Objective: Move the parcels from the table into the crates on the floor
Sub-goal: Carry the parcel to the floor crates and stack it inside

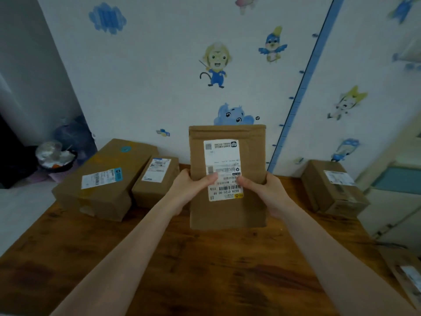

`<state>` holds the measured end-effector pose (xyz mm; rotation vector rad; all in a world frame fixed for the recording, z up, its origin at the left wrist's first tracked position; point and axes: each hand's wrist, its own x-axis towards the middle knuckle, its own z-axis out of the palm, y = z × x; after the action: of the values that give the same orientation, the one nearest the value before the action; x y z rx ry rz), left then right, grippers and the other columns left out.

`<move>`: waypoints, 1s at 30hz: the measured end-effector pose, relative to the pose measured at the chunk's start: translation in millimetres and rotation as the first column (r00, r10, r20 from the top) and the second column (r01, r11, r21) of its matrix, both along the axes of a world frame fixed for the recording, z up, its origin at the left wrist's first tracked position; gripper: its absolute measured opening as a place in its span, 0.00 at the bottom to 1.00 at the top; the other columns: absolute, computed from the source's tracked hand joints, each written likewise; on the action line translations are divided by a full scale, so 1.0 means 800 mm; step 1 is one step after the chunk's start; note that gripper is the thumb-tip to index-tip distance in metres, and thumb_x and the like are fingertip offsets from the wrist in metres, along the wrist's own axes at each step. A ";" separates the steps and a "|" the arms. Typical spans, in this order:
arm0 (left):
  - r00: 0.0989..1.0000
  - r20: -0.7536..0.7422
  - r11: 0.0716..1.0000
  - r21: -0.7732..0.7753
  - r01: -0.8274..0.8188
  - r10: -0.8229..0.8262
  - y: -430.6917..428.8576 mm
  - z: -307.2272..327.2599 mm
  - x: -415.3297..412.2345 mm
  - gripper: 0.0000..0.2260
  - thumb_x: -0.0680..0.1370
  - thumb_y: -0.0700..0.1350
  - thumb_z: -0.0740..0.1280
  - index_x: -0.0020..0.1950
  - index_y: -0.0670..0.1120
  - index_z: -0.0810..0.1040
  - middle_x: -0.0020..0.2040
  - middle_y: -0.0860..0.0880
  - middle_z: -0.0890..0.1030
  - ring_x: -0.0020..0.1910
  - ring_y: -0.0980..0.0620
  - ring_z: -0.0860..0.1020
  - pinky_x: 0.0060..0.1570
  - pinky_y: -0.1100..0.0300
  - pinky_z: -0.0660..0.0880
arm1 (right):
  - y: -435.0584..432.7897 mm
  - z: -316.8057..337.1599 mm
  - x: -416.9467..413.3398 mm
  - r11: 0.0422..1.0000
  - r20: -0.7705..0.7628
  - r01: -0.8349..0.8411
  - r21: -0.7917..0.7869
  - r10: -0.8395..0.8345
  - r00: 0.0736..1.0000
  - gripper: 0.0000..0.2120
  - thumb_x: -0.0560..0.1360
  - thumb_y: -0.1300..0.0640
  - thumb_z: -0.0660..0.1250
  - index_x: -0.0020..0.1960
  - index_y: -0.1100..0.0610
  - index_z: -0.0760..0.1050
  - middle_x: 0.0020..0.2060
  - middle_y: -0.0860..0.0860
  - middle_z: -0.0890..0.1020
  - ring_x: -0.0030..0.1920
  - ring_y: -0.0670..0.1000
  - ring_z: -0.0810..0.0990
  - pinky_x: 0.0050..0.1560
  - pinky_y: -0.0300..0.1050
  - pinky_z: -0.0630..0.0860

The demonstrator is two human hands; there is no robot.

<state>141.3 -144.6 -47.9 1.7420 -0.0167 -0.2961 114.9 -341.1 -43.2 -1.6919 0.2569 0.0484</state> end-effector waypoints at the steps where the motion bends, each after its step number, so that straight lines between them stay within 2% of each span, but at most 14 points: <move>1: 0.999 0.038 1.000 0.005 0.005 -0.005 -0.005 0.002 -0.007 0.21 0.68 0.57 0.75 0.58 0.56 0.75 0.54 0.56 0.80 0.52 0.57 0.79 0.55 0.57 0.76 | -0.005 0.001 -0.005 1.000 0.006 -0.013 -0.026 0.013 1.000 0.29 0.64 0.51 0.77 0.61 0.54 0.71 0.54 0.50 0.81 0.54 0.50 0.80 0.53 0.47 0.77; 2: 0.998 0.060 1.000 0.005 0.013 -0.013 -0.013 0.004 -0.014 0.18 0.70 0.54 0.74 0.57 0.58 0.75 0.54 0.57 0.80 0.53 0.58 0.78 0.55 0.58 0.75 | -0.013 0.003 -0.012 0.999 0.008 -0.021 -0.035 0.021 1.000 0.32 0.62 0.50 0.78 0.62 0.55 0.71 0.54 0.50 0.81 0.54 0.50 0.79 0.53 0.46 0.77; 3: 0.998 0.069 1.000 0.014 0.011 -0.012 -0.018 0.002 -0.020 0.18 0.70 0.53 0.74 0.59 0.57 0.75 0.56 0.56 0.80 0.54 0.57 0.78 0.57 0.57 0.74 | -0.020 0.005 -0.015 0.999 0.009 -0.023 -0.026 0.024 1.000 0.32 0.62 0.48 0.77 0.62 0.56 0.71 0.54 0.50 0.81 0.54 0.49 0.79 0.50 0.45 0.77; 6: 0.997 0.073 0.999 0.047 0.000 -0.003 -0.036 0.001 -0.039 0.28 0.69 0.51 0.75 0.66 0.50 0.72 0.59 0.52 0.80 0.56 0.53 0.78 0.60 0.52 0.74 | -0.034 0.015 -0.027 0.998 0.003 -0.003 0.058 0.003 1.000 0.24 0.66 0.46 0.75 0.57 0.55 0.75 0.50 0.49 0.83 0.50 0.49 0.81 0.46 0.43 0.77; 10: 0.995 0.100 0.999 0.042 -0.004 0.000 -0.046 0.006 -0.049 0.25 0.70 0.52 0.74 0.64 0.49 0.73 0.55 0.55 0.80 0.51 0.58 0.78 0.48 0.62 0.74 | -0.041 0.013 -0.040 0.998 0.068 0.031 0.061 -0.035 0.997 0.28 0.64 0.44 0.74 0.60 0.52 0.72 0.53 0.49 0.82 0.53 0.50 0.80 0.58 0.51 0.76; 13: 0.994 0.112 1.000 0.023 -0.012 0.010 -0.053 0.016 -0.053 0.18 0.73 0.53 0.71 0.60 0.51 0.76 0.48 0.58 0.79 0.46 0.62 0.77 0.40 0.67 0.72 | -0.050 0.012 -0.048 0.994 0.067 0.008 0.106 -0.015 0.998 0.15 0.68 0.51 0.74 0.53 0.49 0.74 0.50 0.49 0.82 0.51 0.50 0.81 0.57 0.51 0.77; 16: 0.989 0.145 1.000 0.022 -0.010 0.006 -0.058 0.016 -0.054 0.18 0.74 0.51 0.70 0.63 0.51 0.74 0.52 0.56 0.80 0.49 0.59 0.78 0.44 0.64 0.74 | -0.056 0.019 -0.046 0.994 0.068 0.026 0.107 -0.033 0.997 0.17 0.68 0.52 0.75 0.54 0.52 0.75 0.51 0.52 0.83 0.52 0.52 0.82 0.56 0.52 0.78; 20: 0.993 0.119 1.000 0.002 -0.002 0.002 -0.063 0.016 -0.053 0.21 0.74 0.50 0.71 0.65 0.49 0.73 0.57 0.51 0.81 0.54 0.53 0.79 0.55 0.54 0.76 | -0.056 0.025 -0.045 0.994 0.117 0.083 0.067 -0.091 0.989 0.21 0.68 0.49 0.74 0.57 0.53 0.73 0.51 0.50 0.82 0.51 0.50 0.81 0.51 0.47 0.78; 22: 0.991 0.132 1.000 0.018 -0.004 0.002 -0.065 0.018 -0.049 0.18 0.73 0.48 0.72 0.62 0.48 0.75 0.55 0.52 0.81 0.53 0.53 0.79 0.54 0.55 0.76 | -0.055 0.024 -0.047 0.992 0.158 0.110 0.066 -0.119 0.980 0.19 0.69 0.52 0.74 0.56 0.51 0.73 0.51 0.50 0.82 0.51 0.50 0.81 0.52 0.48 0.78; 24: 0.989 0.147 0.999 0.034 -0.008 0.003 -0.065 0.022 -0.045 0.15 0.73 0.49 0.73 0.58 0.49 0.77 0.51 0.54 0.81 0.51 0.56 0.79 0.50 0.59 0.76 | -0.055 0.026 -0.048 0.992 0.171 0.105 0.075 -0.116 0.978 0.15 0.69 0.54 0.74 0.54 0.51 0.73 0.49 0.50 0.82 0.51 0.51 0.81 0.52 0.48 0.78; 27: 0.982 0.190 0.999 0.051 -0.004 -0.005 -0.061 0.029 -0.040 0.07 0.73 0.50 0.72 0.48 0.55 0.78 0.46 0.57 0.81 0.48 0.59 0.80 0.45 0.65 0.75 | -0.053 0.036 -0.046 0.992 0.163 0.090 0.085 -0.103 0.981 0.20 0.69 0.54 0.74 0.57 0.54 0.71 0.49 0.49 0.81 0.49 0.48 0.80 0.45 0.41 0.77; 30: 0.969 0.246 0.996 0.084 -0.001 -0.020 -0.063 0.033 -0.036 0.05 0.73 0.49 0.72 0.47 0.55 0.79 0.45 0.57 0.81 0.49 0.57 0.80 0.46 0.65 0.75 | -0.054 0.041 -0.043 0.992 0.157 0.090 0.084 -0.103 0.982 0.22 0.68 0.54 0.75 0.58 0.53 0.71 0.50 0.49 0.80 0.50 0.47 0.80 0.43 0.39 0.76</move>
<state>112.7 -194.9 -21.9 1.8535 -0.1963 -0.0859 80.7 -384.2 -10.7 -1.5957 0.2131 -0.1483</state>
